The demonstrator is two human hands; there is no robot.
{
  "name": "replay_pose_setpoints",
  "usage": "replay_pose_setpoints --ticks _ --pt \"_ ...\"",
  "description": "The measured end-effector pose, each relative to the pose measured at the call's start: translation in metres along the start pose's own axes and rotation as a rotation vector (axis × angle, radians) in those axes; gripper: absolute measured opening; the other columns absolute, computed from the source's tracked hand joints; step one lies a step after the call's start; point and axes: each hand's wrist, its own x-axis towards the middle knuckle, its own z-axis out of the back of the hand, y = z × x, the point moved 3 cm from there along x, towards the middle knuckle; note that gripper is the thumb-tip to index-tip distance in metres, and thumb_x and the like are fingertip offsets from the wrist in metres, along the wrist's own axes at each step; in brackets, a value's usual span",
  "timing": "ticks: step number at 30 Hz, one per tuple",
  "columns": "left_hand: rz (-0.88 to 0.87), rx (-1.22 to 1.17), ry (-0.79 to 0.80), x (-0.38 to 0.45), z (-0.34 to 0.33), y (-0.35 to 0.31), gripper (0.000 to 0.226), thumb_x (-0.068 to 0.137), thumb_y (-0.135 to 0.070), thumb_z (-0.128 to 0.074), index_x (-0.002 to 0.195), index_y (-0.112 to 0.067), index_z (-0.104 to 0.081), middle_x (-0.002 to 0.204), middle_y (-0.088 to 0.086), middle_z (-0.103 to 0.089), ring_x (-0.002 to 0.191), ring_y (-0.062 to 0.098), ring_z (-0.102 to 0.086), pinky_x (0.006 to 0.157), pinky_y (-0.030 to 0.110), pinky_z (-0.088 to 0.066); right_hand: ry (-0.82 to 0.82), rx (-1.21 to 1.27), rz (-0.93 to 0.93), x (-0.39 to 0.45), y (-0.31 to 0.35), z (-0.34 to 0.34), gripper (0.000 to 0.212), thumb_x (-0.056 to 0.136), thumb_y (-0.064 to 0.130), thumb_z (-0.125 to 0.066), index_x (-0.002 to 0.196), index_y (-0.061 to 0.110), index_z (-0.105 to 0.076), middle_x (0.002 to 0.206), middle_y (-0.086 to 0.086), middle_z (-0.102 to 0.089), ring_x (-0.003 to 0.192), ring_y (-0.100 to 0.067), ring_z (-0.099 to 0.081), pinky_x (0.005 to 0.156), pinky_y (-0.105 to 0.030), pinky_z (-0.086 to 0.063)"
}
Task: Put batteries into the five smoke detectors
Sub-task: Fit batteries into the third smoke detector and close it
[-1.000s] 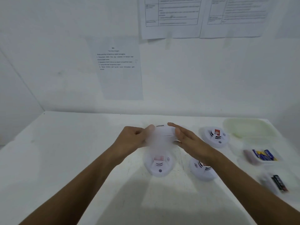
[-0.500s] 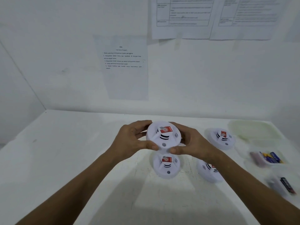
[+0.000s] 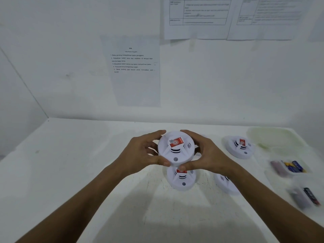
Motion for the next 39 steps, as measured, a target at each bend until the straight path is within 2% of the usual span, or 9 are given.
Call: replay_pose_setpoints --ticks 6,10,12,15,17,21,28,34,39 --pt "0.027 0.059 0.041 0.001 -0.006 0.006 0.076 0.068 -0.025 -0.087 0.131 -0.037 -0.047 0.121 -0.017 -0.061 0.095 0.008 -0.066 0.077 0.026 -0.057 -0.049 -0.005 -0.008 -0.002 -0.010 -0.003 0.088 0.058 0.020 -0.097 0.135 0.028 -0.054 0.123 0.017 -0.064 0.116 -0.012 -0.060 0.085 -0.037 -0.058" --pt "-0.005 0.126 0.043 0.005 -0.010 0.011 0.059 0.069 -0.029 -0.086 0.113 -0.054 -0.054 0.116 -0.021 -0.060 0.091 0.009 -0.065 0.071 0.024 -0.056 -0.052 -0.046 0.020 0.002 -0.013 -0.007 0.090 0.049 0.041 -0.096 0.129 0.042 -0.054 0.125 0.022 -0.057 0.117 -0.012 -0.056 0.081 -0.036 -0.058" --pt "-0.018 0.145 0.032 0.006 -0.011 0.014 0.059 0.068 -0.030 -0.087 0.111 -0.055 -0.056 0.113 -0.023 -0.059 0.091 0.006 -0.063 0.068 0.020 -0.052 -0.061 -0.065 0.025 0.003 -0.015 -0.009 0.088 0.045 0.050 -0.093 0.124 0.051 -0.053 0.125 0.022 -0.055 0.117 -0.010 -0.054 0.077 -0.029 -0.056" --pt "-0.043 0.191 0.022 0.007 -0.012 0.017 0.062 0.065 -0.030 -0.088 0.108 -0.057 -0.053 0.109 -0.030 -0.057 0.095 -0.001 -0.059 0.068 0.012 -0.048 -0.081 -0.091 0.024 0.005 -0.019 -0.012 0.089 0.042 0.054 -0.090 0.123 0.051 -0.052 0.126 0.017 -0.053 0.115 -0.008 -0.053 0.074 -0.018 -0.052" --pt "-0.058 0.258 0.017 0.008 -0.014 0.020 0.061 0.059 -0.043 -0.084 0.111 -0.053 -0.052 0.109 -0.027 -0.056 0.099 -0.003 -0.056 0.070 0.009 -0.047 -0.083 -0.112 0.036 0.006 -0.020 -0.013 0.089 0.042 0.055 -0.089 0.123 0.051 -0.051 0.124 0.017 -0.053 0.113 -0.007 -0.054 0.074 -0.019 -0.053" --pt "-0.083 0.347 0.025 0.010 -0.014 0.028 0.074 0.053 -0.061 -0.070 0.122 -0.036 -0.055 0.113 -0.014 -0.056 0.101 -0.002 -0.052 0.074 0.005 -0.044 -0.089 -0.123 0.072 0.010 -0.021 -0.017 0.087 0.042 0.055 -0.089 0.118 0.067 -0.048 0.119 0.026 -0.052 0.111 -0.006 -0.055 0.073 -0.023 -0.056" --pt "-0.145 0.282 -0.010 0.009 -0.010 0.028 0.068 0.057 -0.053 -0.076 0.120 -0.036 -0.056 0.110 -0.013 -0.056 0.097 0.001 -0.054 0.066 0.006 -0.043 -0.094 -0.092 0.069 0.013 -0.026 -0.018 0.088 0.044 0.047 -0.093 0.118 0.064 -0.050 0.120 0.029 -0.052 0.109 -0.006 -0.056 0.073 -0.020 -0.055" --pt "-0.145 0.263 -0.035 0.007 -0.008 0.028 0.068 0.056 -0.054 -0.076 0.119 -0.038 -0.054 0.111 -0.014 -0.056 0.098 0.001 -0.054 0.067 0.009 -0.046 -0.086 -0.062 0.055 0.015 -0.027 -0.020 0.090 0.044 0.042 -0.093 0.125 0.042 -0.053 0.122 0.021 -0.055 0.108 -0.007 -0.056 0.072 -0.014 -0.051" --pt "-0.152 0.275 -0.033 0.007 -0.004 0.029 0.075 0.056 -0.054 -0.075 0.123 -0.026 -0.058 0.111 -0.012 -0.056 0.100 0.003 -0.054 0.071 0.009 -0.046 -0.090 -0.063 0.064 0.018 -0.025 -0.023 0.088 0.045 0.040 -0.094 0.122 0.051 -0.053 0.123 0.021 -0.055 0.108 -0.009 -0.057 0.073 -0.017 -0.053"
